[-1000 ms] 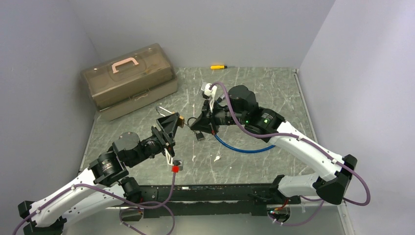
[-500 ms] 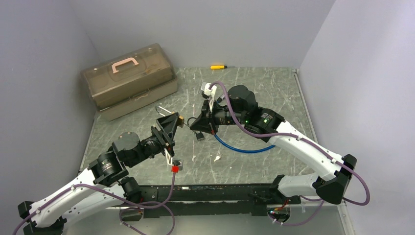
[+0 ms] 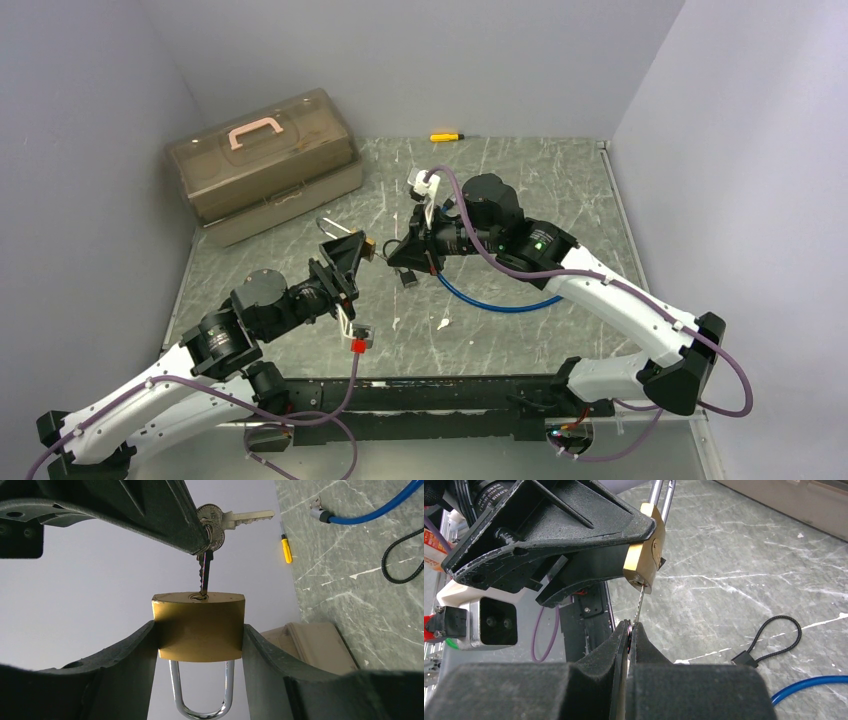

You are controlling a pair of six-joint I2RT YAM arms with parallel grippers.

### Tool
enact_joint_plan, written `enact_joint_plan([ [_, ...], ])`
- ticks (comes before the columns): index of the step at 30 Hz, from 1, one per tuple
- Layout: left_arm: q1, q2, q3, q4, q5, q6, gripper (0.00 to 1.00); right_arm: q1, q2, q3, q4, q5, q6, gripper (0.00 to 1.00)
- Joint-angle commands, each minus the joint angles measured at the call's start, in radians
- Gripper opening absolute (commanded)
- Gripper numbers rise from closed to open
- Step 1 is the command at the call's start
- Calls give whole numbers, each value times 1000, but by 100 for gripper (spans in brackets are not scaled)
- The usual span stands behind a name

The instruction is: Unlock with the key

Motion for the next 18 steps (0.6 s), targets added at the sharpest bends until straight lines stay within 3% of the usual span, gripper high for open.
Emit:
enact_joint_plan([
  [1,-10,-5,19,82,26,34,0,5,-14,6,75,8,9,0],
  [18,-9,9,30,94,-14,37,0,4,-67,-27,53,18,3,0],
])
